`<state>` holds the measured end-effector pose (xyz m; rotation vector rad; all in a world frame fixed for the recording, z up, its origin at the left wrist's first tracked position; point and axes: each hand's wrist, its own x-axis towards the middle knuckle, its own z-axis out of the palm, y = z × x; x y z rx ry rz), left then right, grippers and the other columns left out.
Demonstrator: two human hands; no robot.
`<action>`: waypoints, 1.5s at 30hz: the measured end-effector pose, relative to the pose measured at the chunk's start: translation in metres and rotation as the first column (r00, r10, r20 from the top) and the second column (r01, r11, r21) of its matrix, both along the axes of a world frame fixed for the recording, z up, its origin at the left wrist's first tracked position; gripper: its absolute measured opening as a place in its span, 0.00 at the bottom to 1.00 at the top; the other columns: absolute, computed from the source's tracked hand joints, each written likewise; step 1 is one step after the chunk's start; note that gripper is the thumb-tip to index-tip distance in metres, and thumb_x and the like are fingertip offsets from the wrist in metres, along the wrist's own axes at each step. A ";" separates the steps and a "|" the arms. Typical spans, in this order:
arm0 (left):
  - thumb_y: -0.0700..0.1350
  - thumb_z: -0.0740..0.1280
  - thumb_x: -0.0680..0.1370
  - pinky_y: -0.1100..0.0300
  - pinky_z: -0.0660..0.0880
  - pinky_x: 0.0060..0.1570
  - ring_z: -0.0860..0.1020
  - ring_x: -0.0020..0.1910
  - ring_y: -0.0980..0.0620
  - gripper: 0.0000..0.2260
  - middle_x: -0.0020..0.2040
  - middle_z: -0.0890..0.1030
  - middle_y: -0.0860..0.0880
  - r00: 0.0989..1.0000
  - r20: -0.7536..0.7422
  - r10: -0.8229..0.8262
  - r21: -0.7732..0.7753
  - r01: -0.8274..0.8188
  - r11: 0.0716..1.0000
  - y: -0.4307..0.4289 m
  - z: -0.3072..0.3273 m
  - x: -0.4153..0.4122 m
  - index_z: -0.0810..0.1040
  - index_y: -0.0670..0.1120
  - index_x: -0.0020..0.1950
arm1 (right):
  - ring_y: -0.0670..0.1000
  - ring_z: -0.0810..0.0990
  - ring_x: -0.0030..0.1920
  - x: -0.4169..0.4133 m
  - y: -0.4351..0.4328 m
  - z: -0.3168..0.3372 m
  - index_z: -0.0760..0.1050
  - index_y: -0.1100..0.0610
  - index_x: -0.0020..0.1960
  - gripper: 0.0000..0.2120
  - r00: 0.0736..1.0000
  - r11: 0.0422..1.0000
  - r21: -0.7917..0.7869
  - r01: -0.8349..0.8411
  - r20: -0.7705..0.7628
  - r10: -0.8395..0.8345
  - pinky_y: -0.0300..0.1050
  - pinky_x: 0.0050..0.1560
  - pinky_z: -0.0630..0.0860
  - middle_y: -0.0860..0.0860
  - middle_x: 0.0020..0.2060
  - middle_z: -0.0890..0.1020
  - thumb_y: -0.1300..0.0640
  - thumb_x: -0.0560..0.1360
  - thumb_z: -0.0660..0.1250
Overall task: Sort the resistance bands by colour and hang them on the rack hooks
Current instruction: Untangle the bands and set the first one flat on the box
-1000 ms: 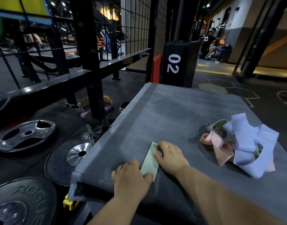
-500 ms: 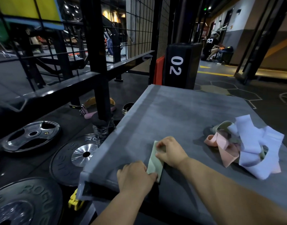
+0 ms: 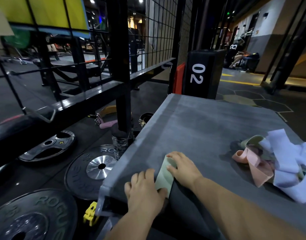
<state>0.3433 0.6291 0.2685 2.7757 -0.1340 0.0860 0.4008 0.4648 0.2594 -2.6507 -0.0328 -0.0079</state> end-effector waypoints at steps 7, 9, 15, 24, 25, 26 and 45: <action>0.53 0.45 0.82 0.43 0.40 0.73 0.43 0.78 0.54 0.24 0.79 0.48 0.59 0.970 -0.140 -0.198 0.062 0.208 0.976 -0.004 -0.012 0.001 0.48 0.54 0.79 | 0.45 0.44 0.78 0.003 0.000 -0.005 0.50 0.51 0.79 0.24 0.992 0.950 -0.290 -0.118 -0.085 0.097 0.45 0.76 0.50 0.44 0.78 0.52 0.49 0.84 0.46; 0.56 0.33 0.75 0.42 0.38 0.72 0.41 0.78 0.54 0.32 0.79 0.47 0.59 0.968 -0.142 -0.208 0.081 0.221 0.972 -0.004 -0.015 0.000 0.47 0.53 0.79 | 0.46 0.44 0.78 0.003 0.000 -0.005 0.49 0.52 0.79 0.24 0.989 0.945 -0.302 -0.127 -0.105 0.100 0.46 0.76 0.51 0.45 0.78 0.51 0.49 0.84 0.45; 0.59 0.24 0.61 0.43 0.35 0.72 0.40 0.77 0.54 0.46 0.79 0.45 0.59 0.965 -0.148 -0.219 0.080 0.232 0.969 -0.002 -0.020 0.002 0.44 0.52 0.79 | 0.47 0.42 0.78 0.002 0.000 -0.001 0.47 0.51 0.80 0.25 0.986 0.928 -0.342 -0.146 -0.129 0.107 0.49 0.77 0.42 0.45 0.79 0.50 0.49 0.84 0.45; 0.60 0.31 0.74 0.41 0.33 0.71 0.38 0.77 0.53 0.33 0.79 0.42 0.58 0.957 -0.199 -0.213 0.125 0.240 0.963 -0.005 -0.019 -0.001 0.41 0.51 0.79 | 0.48 0.43 0.78 0.005 -0.003 -0.006 0.47 0.49 0.80 0.25 0.985 0.941 -0.307 -0.140 -0.138 0.101 0.49 0.77 0.42 0.43 0.78 0.51 0.48 0.84 0.45; 0.61 0.29 0.71 0.41 0.33 0.71 0.38 0.77 0.53 0.36 0.79 0.42 0.58 0.958 -0.194 -0.211 0.126 0.238 0.963 -0.005 -0.018 -0.002 0.41 0.52 0.79 | 0.48 0.43 0.78 0.005 -0.003 -0.006 0.47 0.49 0.80 0.25 0.985 0.941 -0.308 -0.141 -0.139 0.102 0.49 0.78 0.42 0.43 0.78 0.51 0.48 0.84 0.45; 0.61 0.28 0.70 0.41 0.33 0.71 0.38 0.77 0.53 0.37 0.79 0.42 0.58 0.958 -0.195 -0.210 0.132 0.238 0.962 -0.004 -0.019 -0.002 0.41 0.52 0.79 | 0.48 0.43 0.78 0.005 -0.002 -0.006 0.47 0.49 0.79 0.25 0.985 0.940 -0.309 -0.142 -0.140 0.103 0.49 0.78 0.42 0.43 0.78 0.50 0.48 0.84 0.45; 0.57 0.52 0.81 0.44 0.46 0.74 0.51 0.77 0.58 0.24 0.77 0.54 0.61 0.983 -0.132 -0.127 -0.039 0.123 0.992 -0.004 -0.009 0.006 0.54 0.58 0.77 | 0.46 0.46 0.78 -0.001 -0.005 0.002 0.51 0.46 0.79 0.24 0.991 0.976 -0.186 -0.111 -0.096 0.094 0.45 0.77 0.42 0.44 0.78 0.50 0.47 0.84 0.48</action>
